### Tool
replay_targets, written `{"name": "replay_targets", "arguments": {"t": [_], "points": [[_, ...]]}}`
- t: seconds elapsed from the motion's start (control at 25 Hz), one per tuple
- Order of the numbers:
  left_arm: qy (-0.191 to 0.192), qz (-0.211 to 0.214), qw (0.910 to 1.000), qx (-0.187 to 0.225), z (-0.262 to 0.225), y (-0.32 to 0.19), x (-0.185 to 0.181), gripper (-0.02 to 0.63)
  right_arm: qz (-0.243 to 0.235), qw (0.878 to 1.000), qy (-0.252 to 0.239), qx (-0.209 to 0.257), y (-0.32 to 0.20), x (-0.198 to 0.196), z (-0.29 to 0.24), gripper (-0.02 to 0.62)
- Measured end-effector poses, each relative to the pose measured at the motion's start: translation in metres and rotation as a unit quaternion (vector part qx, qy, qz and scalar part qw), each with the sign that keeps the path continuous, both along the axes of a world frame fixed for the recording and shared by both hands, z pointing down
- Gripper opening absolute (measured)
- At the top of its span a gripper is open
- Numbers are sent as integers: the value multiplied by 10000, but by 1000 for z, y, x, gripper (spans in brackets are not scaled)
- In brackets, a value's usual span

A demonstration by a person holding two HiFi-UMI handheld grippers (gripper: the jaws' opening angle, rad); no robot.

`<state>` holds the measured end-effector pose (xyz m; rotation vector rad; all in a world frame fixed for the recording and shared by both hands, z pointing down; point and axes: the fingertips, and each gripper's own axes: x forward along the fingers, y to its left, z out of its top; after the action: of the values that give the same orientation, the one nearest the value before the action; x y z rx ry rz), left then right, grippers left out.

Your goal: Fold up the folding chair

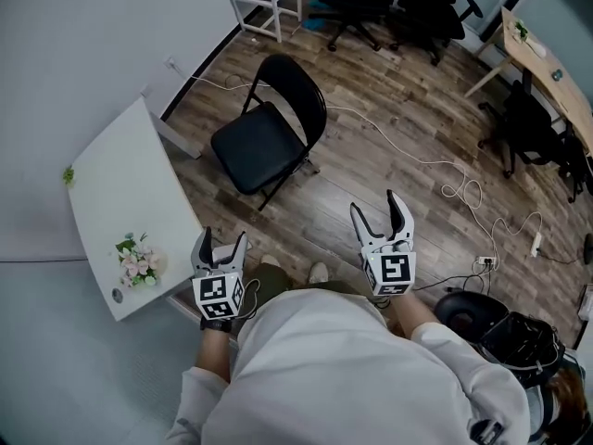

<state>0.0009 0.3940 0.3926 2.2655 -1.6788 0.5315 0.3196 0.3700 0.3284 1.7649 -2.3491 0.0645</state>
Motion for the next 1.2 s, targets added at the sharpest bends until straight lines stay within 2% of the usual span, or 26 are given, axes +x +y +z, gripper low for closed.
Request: {"name": "replay_targets", "arguments": {"t": [0.12, 0.28, 0.72, 1.0, 1.2], "points": [[-36, -87, 9998, -184, 13, -3, -6, 353, -103, 9999, 15, -46, -15, -5, 4, 344], [118, -174, 9990, -385, 37, -28, -19, 353, -217, 9997, 74, -91, -52, -21, 12, 344], [674, -239, 9894, -1264, 123, -161, -58, 353, -407, 9965, 667, -311, -202, -70, 13, 339], [971, -204, 9722, -2120, 202, -212, -77, 353, -523, 9942, 757, -555, -321, -99, 30, 331], [1381, -583, 9486, -2787, 263, -229, -86, 353, -773, 9893, 910, -842, -401, -109, 59, 331]]}}
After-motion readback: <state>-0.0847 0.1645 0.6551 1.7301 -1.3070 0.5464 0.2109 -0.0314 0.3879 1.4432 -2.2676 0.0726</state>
